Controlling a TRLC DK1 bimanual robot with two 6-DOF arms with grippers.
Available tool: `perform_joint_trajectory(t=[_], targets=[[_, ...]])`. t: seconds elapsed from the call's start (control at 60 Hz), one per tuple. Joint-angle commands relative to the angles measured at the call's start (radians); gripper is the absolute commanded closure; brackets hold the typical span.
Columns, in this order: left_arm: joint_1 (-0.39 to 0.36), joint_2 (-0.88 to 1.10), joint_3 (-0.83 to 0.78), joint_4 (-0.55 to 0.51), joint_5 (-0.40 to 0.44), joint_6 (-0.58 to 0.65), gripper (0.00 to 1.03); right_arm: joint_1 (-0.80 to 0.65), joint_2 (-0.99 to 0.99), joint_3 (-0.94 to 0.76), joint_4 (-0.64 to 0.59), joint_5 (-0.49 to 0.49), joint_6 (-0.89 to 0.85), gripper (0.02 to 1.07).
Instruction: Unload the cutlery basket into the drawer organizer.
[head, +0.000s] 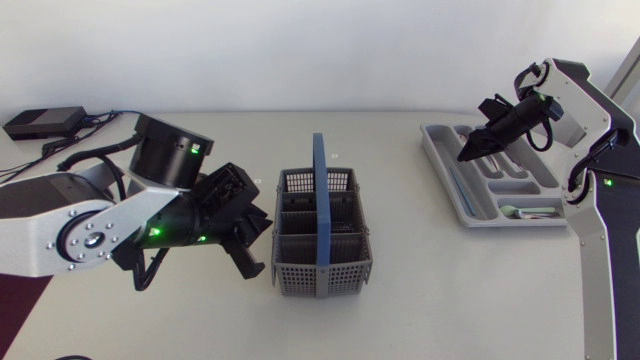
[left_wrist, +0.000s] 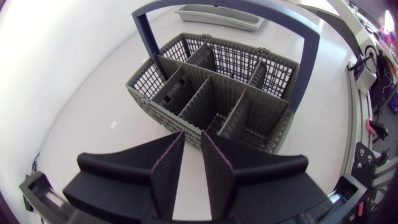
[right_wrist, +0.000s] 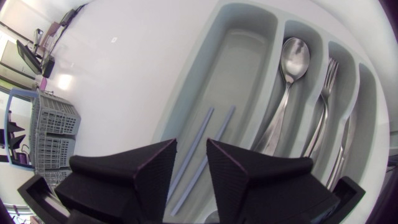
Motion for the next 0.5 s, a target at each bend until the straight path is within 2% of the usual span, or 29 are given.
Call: perform_joint_trajectory(t=[0.0, 0.083, 0.267, 0.483], targets=[[-0.006, -0.029, -0.021, -0.012, 0.0, -0.016, 0.8, -0.009, -0.031, -0.016, -0.026, -0.016, 0.012, 0.38], [-0.004, -0.041, -0.03, -0.013, 0.0, -0.016, 0.8, -0.012, -0.078, -0.065, -0.018, -0.038, -0.006, 0.27], [-0.007, -0.056, -0.041, -0.015, 0.0, -0.018, 0.8, -0.011, -0.221, -0.244, 0.074, -0.067, -0.033, 0.26], [-0.015, -0.066, -0.039, -0.026, 0.0, -0.023, 0.8, 0.067, -0.508, -0.703, 0.359, -0.061, -0.016, 0.26]])
